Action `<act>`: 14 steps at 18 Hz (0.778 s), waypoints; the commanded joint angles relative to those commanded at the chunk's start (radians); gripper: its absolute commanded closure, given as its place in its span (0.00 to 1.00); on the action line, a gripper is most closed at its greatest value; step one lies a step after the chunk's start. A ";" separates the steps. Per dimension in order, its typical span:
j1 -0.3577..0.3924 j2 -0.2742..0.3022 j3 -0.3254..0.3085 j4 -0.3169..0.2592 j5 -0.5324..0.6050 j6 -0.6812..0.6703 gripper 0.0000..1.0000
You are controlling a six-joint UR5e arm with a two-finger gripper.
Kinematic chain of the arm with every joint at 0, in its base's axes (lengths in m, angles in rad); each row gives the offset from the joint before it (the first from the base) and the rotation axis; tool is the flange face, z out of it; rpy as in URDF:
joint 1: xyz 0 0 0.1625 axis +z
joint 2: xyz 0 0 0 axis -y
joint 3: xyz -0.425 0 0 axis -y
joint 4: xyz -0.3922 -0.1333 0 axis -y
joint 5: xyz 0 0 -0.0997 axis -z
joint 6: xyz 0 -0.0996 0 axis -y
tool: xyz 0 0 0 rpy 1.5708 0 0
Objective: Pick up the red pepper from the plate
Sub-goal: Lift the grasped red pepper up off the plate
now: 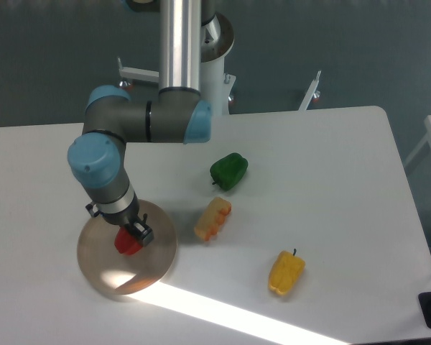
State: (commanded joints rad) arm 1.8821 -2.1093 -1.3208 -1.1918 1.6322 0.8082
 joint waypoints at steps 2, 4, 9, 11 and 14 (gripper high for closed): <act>0.031 0.009 0.014 -0.028 0.000 0.048 0.40; 0.083 0.031 0.023 -0.054 0.000 0.118 0.40; 0.179 0.057 0.040 -0.061 0.000 0.242 0.40; 0.215 0.057 0.046 -0.061 -0.005 0.302 0.40; 0.247 0.054 0.064 -0.063 -0.009 0.358 0.40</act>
State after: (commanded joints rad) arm 2.1291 -2.0555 -1.2564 -1.2548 1.6230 1.1657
